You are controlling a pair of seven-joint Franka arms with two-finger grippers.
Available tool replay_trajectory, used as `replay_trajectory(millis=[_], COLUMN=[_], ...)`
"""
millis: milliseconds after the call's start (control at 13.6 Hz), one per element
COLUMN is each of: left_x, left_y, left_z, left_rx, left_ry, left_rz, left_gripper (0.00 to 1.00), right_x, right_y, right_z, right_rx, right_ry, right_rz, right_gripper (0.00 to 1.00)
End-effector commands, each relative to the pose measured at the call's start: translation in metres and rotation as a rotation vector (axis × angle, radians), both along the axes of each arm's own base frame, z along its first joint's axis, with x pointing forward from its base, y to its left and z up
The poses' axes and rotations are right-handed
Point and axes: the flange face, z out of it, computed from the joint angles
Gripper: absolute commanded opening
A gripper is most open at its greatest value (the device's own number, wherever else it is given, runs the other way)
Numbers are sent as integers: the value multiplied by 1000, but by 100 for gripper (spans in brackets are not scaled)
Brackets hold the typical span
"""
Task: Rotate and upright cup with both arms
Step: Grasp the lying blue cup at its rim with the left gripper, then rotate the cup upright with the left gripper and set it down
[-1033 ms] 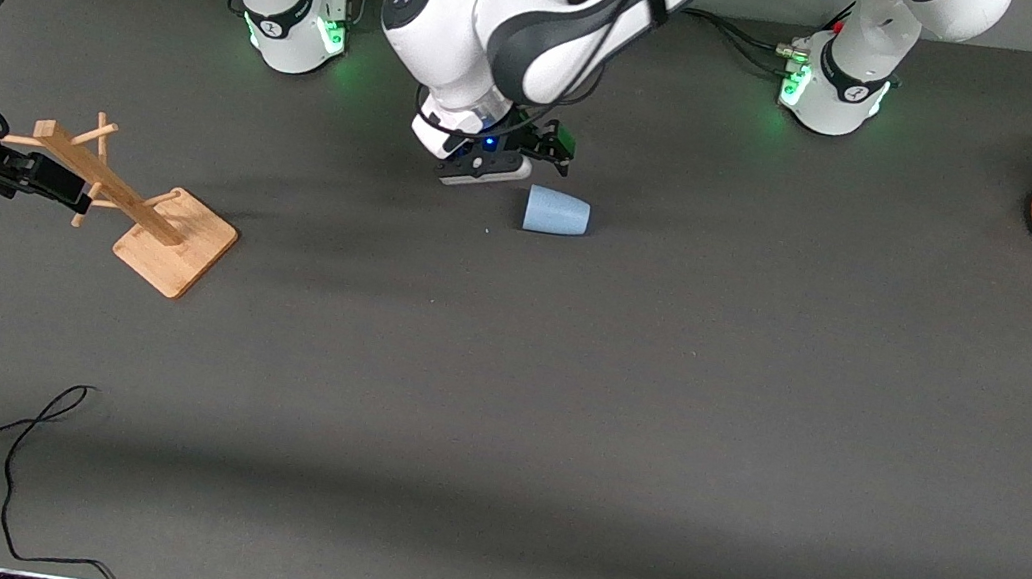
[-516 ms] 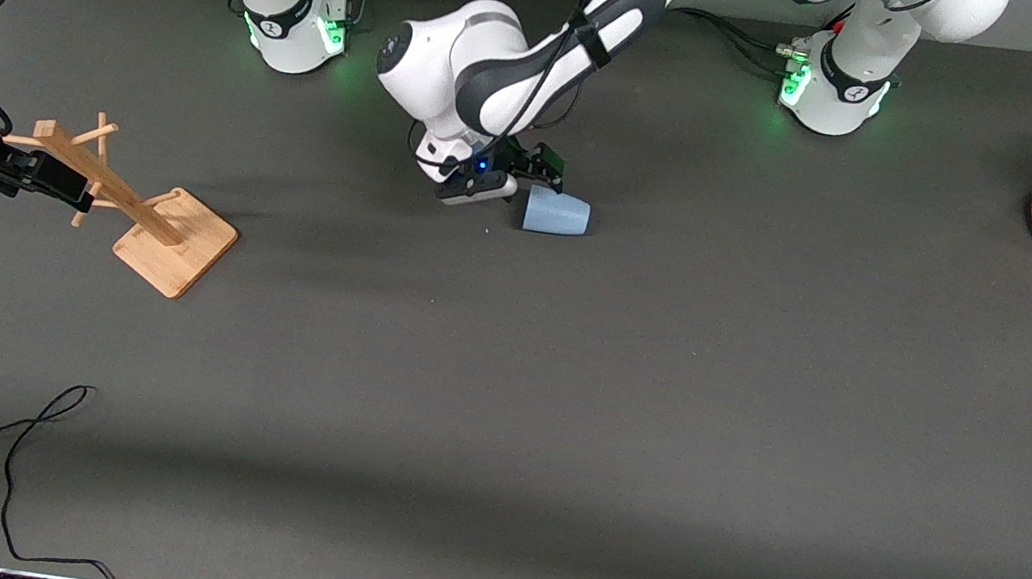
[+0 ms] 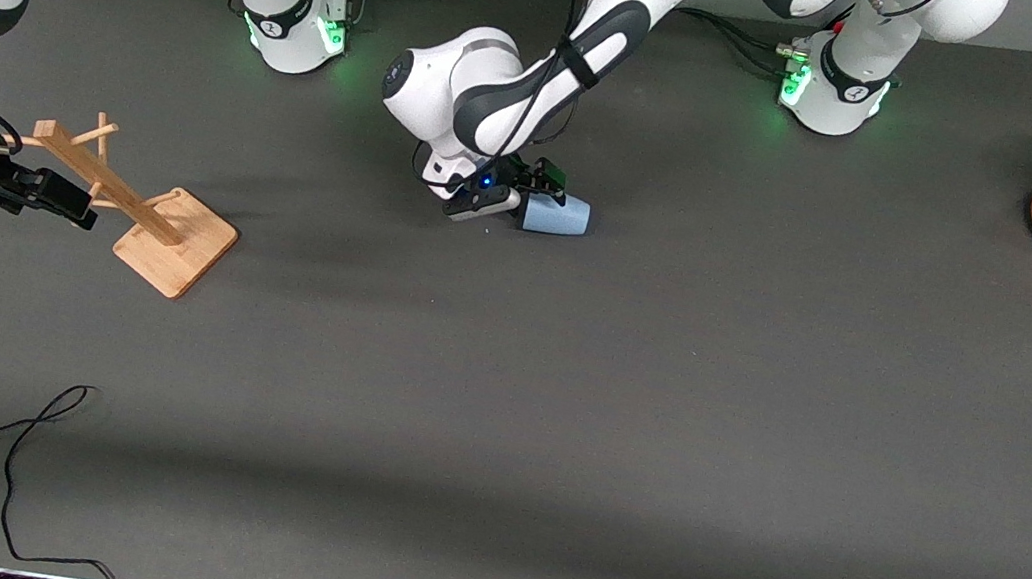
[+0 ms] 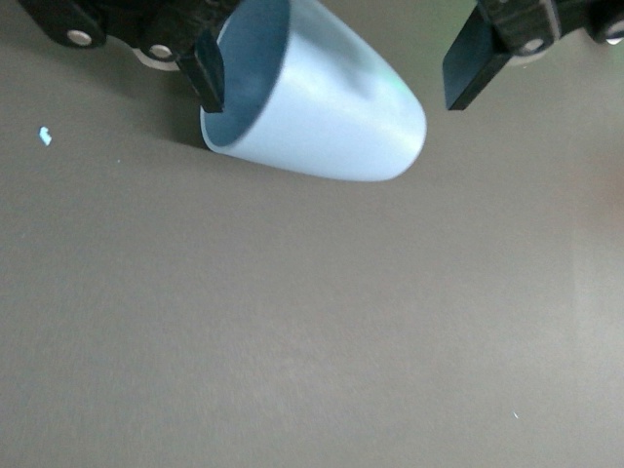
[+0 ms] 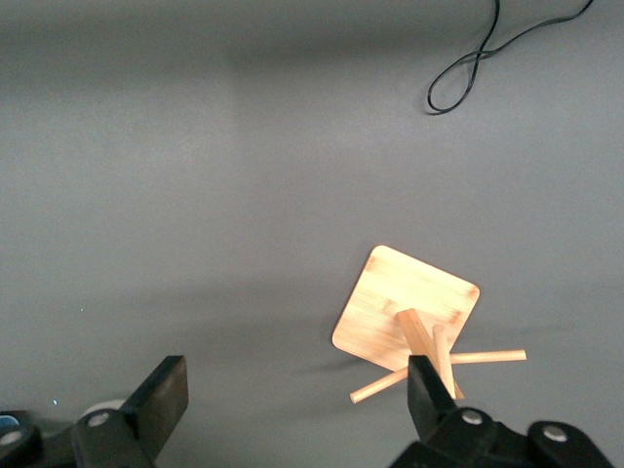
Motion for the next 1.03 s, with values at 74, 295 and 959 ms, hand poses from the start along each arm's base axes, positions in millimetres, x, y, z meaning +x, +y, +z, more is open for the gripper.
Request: replay_trajectory(millis=[74, 295, 959], left_x=[-10, -7, -1], left_y=[0, 4, 14], left_z=[-14, -15, -14], left_rx=[46, 59, 90], left_ry=[-28, -32, -27], left_rz=[4, 3, 27], left_gripper=[100, 100, 48], right_x=[0, -1, -2], right_y=[10, 10, 11], right_z=[-2, -2, -1], right_rx=[8, 9, 8], right_ry=[-2, -2, -2], right_rz=[34, 37, 30], right_gripper=[100, 100, 100])
